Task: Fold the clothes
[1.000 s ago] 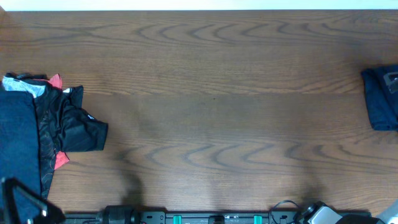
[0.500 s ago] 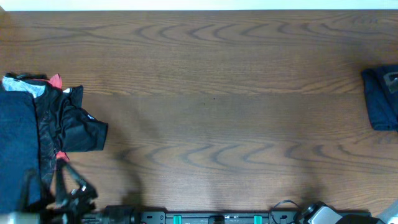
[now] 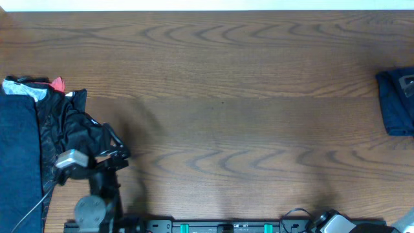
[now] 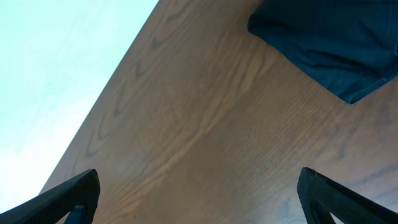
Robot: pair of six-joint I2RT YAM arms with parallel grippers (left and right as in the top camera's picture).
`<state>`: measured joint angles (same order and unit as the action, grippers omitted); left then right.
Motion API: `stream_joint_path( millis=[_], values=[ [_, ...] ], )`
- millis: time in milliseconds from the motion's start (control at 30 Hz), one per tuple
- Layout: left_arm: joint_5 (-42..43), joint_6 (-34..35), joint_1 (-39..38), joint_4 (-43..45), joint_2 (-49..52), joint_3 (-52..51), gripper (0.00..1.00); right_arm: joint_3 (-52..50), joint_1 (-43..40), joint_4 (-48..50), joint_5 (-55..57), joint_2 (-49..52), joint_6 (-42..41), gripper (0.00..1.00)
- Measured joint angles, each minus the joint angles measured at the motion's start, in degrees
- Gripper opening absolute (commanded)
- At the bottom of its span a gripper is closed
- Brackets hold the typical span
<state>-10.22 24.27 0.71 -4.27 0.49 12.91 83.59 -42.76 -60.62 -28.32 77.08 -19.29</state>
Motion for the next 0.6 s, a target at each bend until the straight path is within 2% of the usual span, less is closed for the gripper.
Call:
stream_joint_path(
  millis=[200,600],
  values=[
    [0.04,0.42,0.00,5.84,0.04,-10.23,0.81,0.00,0.00,0.00,0.00,0.00,0.00,0.99],
    [-0.24,1.20,0.00,3.98,0.04,-11.82,0.80,0.00,0.00,0.00,-0.02,0.00,0.00,0.99]
  ],
)
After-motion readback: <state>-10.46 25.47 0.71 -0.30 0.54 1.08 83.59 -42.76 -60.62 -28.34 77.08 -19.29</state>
